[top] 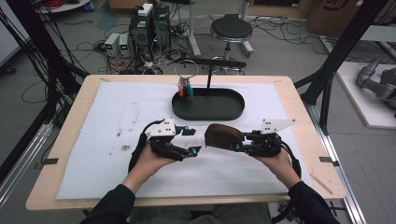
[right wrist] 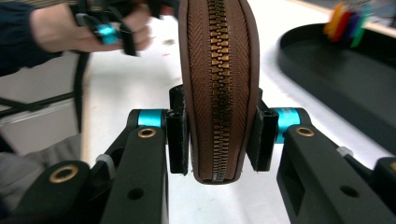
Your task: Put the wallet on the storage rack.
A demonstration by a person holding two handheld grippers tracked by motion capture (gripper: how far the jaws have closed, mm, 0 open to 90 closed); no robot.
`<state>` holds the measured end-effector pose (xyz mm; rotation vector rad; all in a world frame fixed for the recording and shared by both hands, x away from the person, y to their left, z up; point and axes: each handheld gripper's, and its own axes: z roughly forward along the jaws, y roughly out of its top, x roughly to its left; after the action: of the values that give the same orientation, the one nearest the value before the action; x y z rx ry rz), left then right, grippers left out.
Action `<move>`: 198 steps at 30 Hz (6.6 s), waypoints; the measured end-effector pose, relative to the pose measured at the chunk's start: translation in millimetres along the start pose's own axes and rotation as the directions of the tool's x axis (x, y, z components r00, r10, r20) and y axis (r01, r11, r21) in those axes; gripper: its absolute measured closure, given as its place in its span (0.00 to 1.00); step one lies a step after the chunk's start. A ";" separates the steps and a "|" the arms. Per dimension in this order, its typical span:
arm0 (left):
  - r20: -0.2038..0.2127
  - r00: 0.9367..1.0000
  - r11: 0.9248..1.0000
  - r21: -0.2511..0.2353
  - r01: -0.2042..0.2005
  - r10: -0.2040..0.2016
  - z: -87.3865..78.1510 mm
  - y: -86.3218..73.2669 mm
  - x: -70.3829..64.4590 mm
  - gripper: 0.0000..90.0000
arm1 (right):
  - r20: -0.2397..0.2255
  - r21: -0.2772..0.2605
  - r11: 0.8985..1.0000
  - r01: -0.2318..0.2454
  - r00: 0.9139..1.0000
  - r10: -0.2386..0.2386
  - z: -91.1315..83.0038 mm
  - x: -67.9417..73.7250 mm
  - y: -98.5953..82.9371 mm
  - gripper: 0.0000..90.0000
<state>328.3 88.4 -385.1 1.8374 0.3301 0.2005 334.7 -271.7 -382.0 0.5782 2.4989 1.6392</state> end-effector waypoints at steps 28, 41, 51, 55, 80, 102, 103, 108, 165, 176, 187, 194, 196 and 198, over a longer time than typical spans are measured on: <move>-0.249 0.966 0.995 -0.088 0.042 -0.063 -83.1 -31.0 -8.7 0.34 | 0.283 -0.032 0.998 -0.047 0.958 0.054 38.0 -59.7 44.3 0.75; -0.235 0.970 0.995 -0.092 0.039 -0.059 -78.3 -33.0 -7.7 0.34 | 0.324 0.007 0.999 -0.054 0.945 0.049 68.6 -86.9 52.1 0.75; -0.227 0.971 0.992 -0.112 0.055 -0.080 -73.5 -37.0 -4.3 0.34 | 0.339 0.018 0.999 -0.049 0.940 0.040 95.9 -97.9 57.4 0.75; -0.221 0.972 0.993 -0.109 0.053 -0.076 -72.1 -37.4 -4.8 0.34 | 0.344 0.020 0.999 -0.038 0.938 0.029 105.0 -101.2 56.1 0.75; -0.215 0.974 0.994 -0.099 0.053 -0.073 -71.8 -40.1 -5.0 0.34 | 0.373 0.042 0.993 -0.108 0.924 0.084 122.0 -119.1 36.7 0.75; -0.205 0.976 0.994 -0.097 0.050 -0.069 -71.2 -40.3 -6.4 0.34 | 0.400 0.191 0.972 -0.138 0.915 0.051 126.7 -125.1 21.7 0.65; -0.203 0.977 0.994 -0.095 0.051 -0.069 -71.1 -40.3 -6.3 0.34 | 0.404 0.192 0.971 -0.144 0.913 0.056 126.5 -125.1 21.6 0.63; -0.199 0.978 0.994 -0.094 0.049 -0.067 -70.2 -40.4 -6.3 0.34 | 0.422 0.192 0.972 -0.137 0.906 0.044 123.3 -123.6 24.8 0.56; -0.344 0.937 0.998 -0.046 0.052 -0.064 -81.6 -47.2 9.5 0.27 | 0.346 -0.025 0.989 -0.145 0.927 0.145 -36.3 -45.4 -31.3 0.24; -0.368 0.927 0.997 -0.045 0.056 -0.068 -86.7 -49.9 10.7 0.25 | 0.358 -0.029 0.989 -0.142 0.923 0.143 -36.8 -48.2 -32.3 0.24; -0.374 0.925 0.997 -0.041 0.059 -0.070 -88.0 -51.0 10.7 0.25 | 0.363 -0.018 0.990 -0.142 0.921 0.139 -35.0 -50.0 -33.3 0.23; -0.377 0.925 0.998 -0.027 0.050 -0.057 -88.1 -51.3 9.2 0.25 | 0.361 -0.014 0.991 -0.132 0.924 0.129 -34.3 -49.4 -32.9 0.23; -0.377 0.924 0.998 -0.028 0.049 -0.056 -87.8 -51.2 9.1 0.25 | 0.359 -0.014 0.991 -0.131 0.925 0.127 -34.1 -49.2 -32.9 0.23; -0.376 0.925 0.998 -0.027 0.051 -0.058 -87.0 -51.3 9.9 0.25 | 0.358 -0.012 0.991 -0.131 0.925 0.127 -34.2 -49.5 -33.0 0.23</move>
<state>304.9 184.1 -409.6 1.7652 0.6451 0.5203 362.1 -330.7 -403.6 0.9655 2.2456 1.4041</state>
